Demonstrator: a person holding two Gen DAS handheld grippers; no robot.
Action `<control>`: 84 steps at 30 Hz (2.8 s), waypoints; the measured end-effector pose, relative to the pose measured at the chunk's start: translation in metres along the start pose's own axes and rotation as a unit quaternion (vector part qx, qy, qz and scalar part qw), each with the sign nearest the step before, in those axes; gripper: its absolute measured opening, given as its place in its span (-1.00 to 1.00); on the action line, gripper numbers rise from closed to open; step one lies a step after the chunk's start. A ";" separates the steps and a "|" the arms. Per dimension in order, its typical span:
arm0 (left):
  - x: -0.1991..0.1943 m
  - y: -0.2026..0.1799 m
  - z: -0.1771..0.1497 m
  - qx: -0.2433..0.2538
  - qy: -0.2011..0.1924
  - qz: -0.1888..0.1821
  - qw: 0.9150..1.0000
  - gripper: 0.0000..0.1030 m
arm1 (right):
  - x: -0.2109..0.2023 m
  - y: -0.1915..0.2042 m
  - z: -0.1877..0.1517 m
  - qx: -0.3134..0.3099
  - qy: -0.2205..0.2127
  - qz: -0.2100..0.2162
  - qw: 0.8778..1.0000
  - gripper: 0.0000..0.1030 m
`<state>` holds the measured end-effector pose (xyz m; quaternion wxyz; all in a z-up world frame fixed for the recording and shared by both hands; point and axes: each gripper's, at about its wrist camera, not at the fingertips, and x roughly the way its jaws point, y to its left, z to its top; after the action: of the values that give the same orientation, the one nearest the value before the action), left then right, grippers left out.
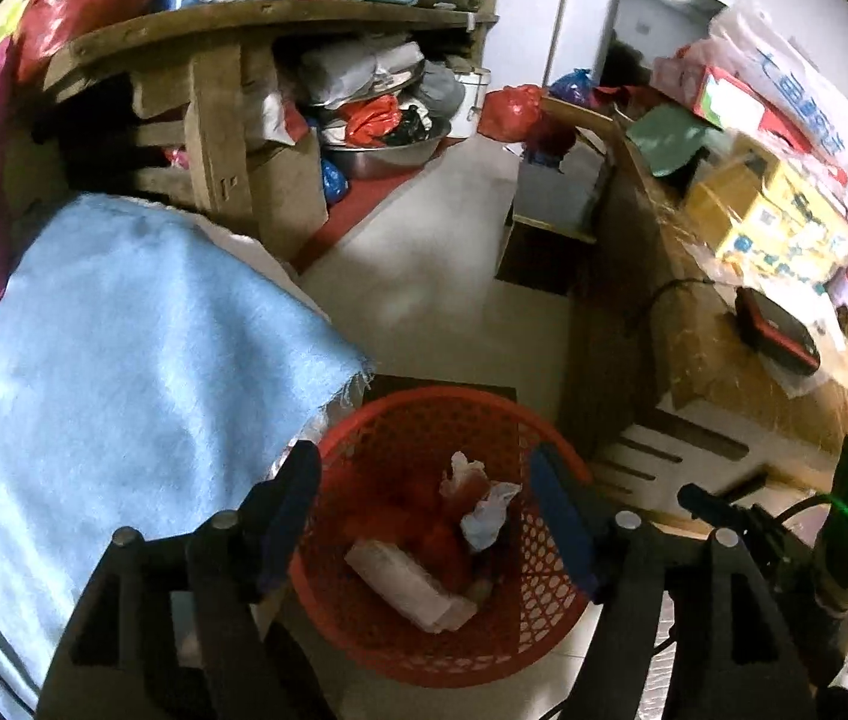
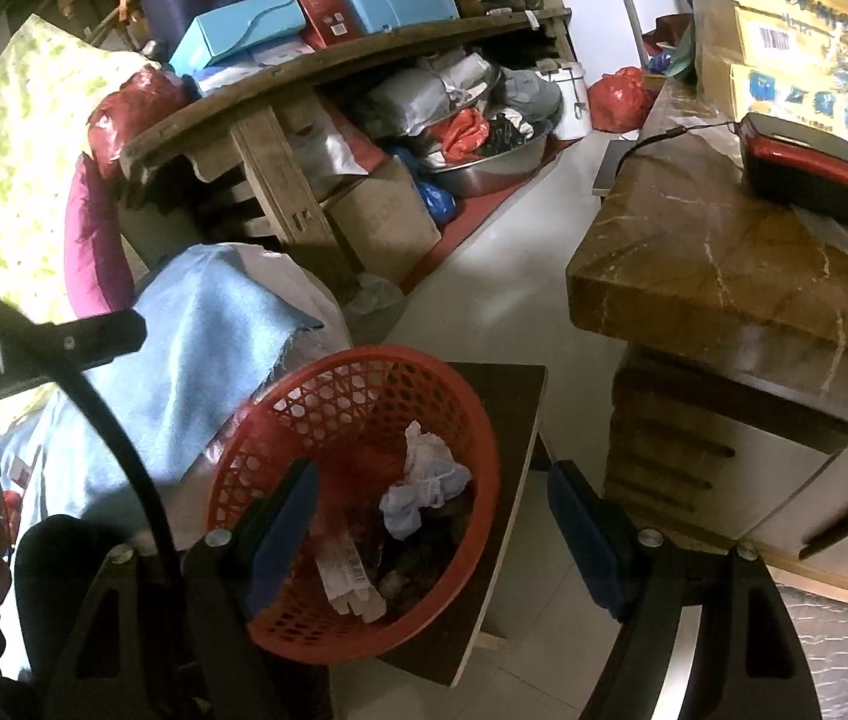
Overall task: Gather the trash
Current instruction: 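Move both open tools back over the blanket toward the blue bag, then grasp the blue plastic bag with the left tool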
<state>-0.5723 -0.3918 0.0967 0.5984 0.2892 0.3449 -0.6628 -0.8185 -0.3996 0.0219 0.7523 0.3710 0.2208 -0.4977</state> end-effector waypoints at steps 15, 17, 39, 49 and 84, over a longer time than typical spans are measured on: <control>-0.090 0.117 -0.058 -0.114 -0.064 0.074 0.989 0.43 | 0.006 0.061 0.015 -0.053 -0.008 0.037 0.998 0.58; -0.101 0.132 -0.071 -0.129 -0.071 0.086 0.985 0.44 | 0.007 0.075 0.019 -0.065 -0.010 0.044 0.997 0.58; -0.213 0.351 -0.257 -0.396 -0.110 0.272 0.870 0.45 | 0.009 0.347 0.003 -0.270 -0.011 0.221 0.937 0.58; -0.248 0.412 -0.298 -0.480 -0.133 0.320 0.806 0.45 | 0.021 0.431 -0.032 -0.337 0.016 0.278 0.900 0.58; -0.237 0.507 -0.295 -0.527 -0.162 0.361 0.752 0.03 | 0.075 0.479 -0.081 -0.351 0.058 0.274 0.893 0.58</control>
<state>-0.0496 -0.0374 0.0542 0.8977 -0.0806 0.4074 -0.1471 -0.3482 -0.2707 0.0807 0.9259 0.1569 0.3142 -0.1393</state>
